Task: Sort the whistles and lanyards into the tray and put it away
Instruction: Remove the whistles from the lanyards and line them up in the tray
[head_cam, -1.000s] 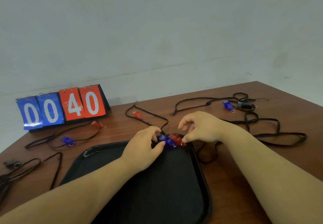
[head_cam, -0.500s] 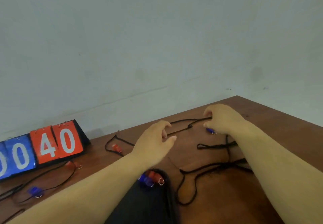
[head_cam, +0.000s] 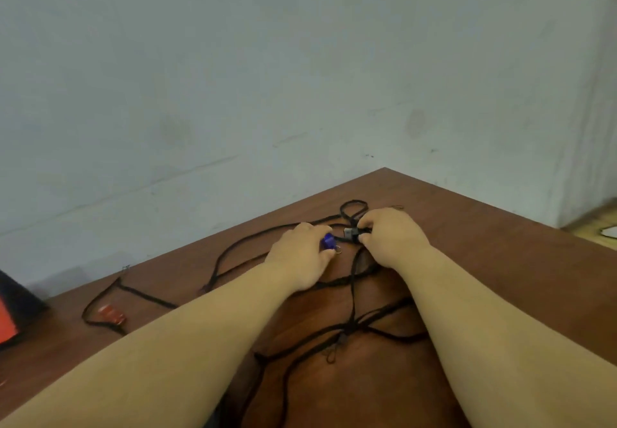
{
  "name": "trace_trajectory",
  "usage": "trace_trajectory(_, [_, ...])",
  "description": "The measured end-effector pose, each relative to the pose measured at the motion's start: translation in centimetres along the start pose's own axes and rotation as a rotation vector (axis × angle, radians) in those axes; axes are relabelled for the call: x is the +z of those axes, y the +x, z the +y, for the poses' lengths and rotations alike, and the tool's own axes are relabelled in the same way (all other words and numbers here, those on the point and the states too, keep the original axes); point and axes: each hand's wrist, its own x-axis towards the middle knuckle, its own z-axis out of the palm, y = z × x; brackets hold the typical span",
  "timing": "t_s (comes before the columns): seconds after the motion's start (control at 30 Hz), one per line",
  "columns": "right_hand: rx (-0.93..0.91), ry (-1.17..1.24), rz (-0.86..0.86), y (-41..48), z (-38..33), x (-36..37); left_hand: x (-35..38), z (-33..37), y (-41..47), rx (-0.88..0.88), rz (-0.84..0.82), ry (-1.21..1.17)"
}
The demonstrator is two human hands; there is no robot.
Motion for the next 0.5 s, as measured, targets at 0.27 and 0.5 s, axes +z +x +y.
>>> trace_trajectory(0.27, [0.023, -0.102, -0.019, -0.6, -1.0, 0.4, -0.8, -0.6, -1.6, 0.009, 0.09, -0.025])
trace_trajectory(0.5, [-0.152, -0.061, 0.233, -2.5, -2.9, -1.3, -6.8, -2.8, -6.9, -0.035, 0.181, -0.202])
